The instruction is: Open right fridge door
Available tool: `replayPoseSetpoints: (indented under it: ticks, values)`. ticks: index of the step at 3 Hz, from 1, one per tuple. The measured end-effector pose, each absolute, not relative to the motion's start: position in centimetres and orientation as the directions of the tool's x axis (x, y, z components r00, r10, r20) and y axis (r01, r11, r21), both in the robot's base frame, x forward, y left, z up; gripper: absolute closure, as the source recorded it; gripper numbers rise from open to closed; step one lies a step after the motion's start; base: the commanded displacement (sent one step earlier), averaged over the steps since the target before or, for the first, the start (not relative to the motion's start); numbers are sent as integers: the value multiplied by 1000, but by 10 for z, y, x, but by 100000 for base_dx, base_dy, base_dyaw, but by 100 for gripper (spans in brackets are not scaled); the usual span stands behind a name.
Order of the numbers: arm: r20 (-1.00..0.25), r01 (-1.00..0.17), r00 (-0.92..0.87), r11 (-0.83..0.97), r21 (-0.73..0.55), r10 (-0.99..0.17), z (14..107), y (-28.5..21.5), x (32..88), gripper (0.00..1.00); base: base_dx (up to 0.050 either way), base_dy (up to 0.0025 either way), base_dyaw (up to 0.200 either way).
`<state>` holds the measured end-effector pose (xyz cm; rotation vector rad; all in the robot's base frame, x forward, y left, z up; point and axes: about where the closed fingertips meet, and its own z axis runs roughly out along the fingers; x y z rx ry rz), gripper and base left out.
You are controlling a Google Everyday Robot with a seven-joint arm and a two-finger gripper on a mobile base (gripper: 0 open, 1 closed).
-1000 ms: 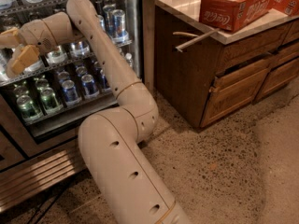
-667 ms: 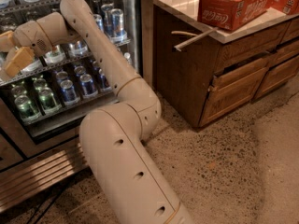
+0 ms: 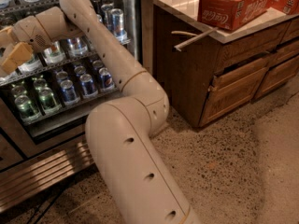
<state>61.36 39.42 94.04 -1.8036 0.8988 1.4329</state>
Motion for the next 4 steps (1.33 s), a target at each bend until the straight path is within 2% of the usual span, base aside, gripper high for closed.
replayPoseSetpoints:
  ticks: [2, 3, 4]
  values:
    - [-951, -940, 282, -237, -247, -127, 1067, 325, 606, 0, 0, 0, 0]
    - [-945, -949, 309, -104, -299, -106, 1127, 294, 566, 0, 0, 0, 0]
    - [-948, -955, 296, -77, -288, -117, 1117, 300, 558, 0, 0, 0, 0]
